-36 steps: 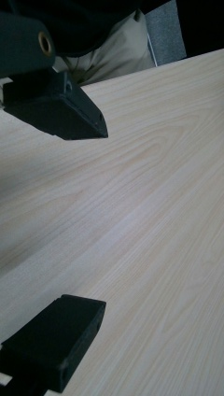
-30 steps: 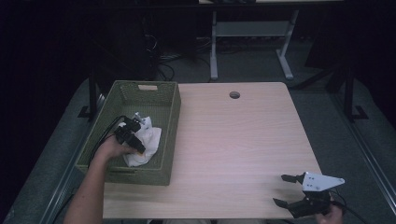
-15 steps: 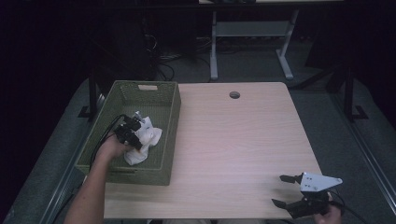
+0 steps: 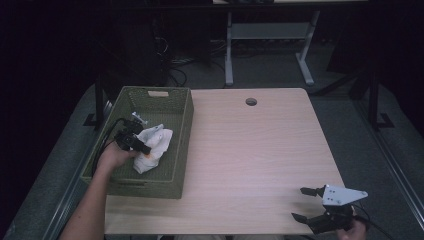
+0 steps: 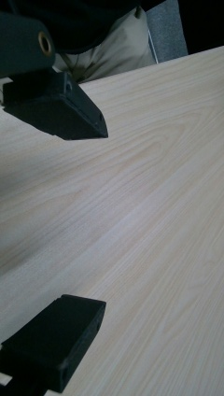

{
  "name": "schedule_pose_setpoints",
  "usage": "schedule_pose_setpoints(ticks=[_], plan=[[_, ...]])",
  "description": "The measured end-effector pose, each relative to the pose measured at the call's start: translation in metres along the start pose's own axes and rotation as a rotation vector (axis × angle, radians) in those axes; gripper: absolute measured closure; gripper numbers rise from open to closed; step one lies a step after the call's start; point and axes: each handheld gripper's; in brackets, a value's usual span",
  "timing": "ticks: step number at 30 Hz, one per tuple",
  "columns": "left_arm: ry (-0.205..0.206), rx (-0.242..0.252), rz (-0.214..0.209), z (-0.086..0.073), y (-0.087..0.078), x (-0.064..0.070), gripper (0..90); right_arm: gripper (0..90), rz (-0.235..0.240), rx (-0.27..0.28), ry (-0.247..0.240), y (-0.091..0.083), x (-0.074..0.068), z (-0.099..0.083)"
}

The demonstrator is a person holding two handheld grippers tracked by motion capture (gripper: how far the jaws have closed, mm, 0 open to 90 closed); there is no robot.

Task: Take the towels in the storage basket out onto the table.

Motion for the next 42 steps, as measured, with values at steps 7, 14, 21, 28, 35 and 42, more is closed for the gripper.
schedule_pose_setpoints(ticks=[7,14,21,28,35,42], plan=[[-0.015,0.146,-0.031,-0.002,-0.024,0.002,76.0,13.8,-0.004,0.003,0.000,0.000,0.000,0.000],[-0.035,0.225,-0.056,-0.006,-0.036,0.003,75.9,13.8,-0.006,0.006,0.000,0.000,0.000,0.000],[-0.056,0.298,-0.085,-0.009,-0.047,0.002,75.9,13.8,-0.007,0.011,-0.002,-0.001,0.000,0.000],[-0.102,0.391,-0.131,-0.010,-0.055,0.002,75.6,13.8,-0.012,0.015,-0.001,-0.001,0.001,0.001],[-0.119,0.447,-0.156,-0.011,-0.061,0.002,75.3,13.8,-0.011,0.016,-0.001,-0.001,0.001,0.001],[-0.114,0.465,-0.160,-0.011,-0.061,0.002,75.3,13.8,-0.012,0.020,0.002,-0.001,0.001,0.000]])
Point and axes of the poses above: each handheld gripper's, and its own axes: y roughly forward along the jaws, z roughly out of its top, x roughly to its right, and after that the axes turned 12 degrees about y, right-handed
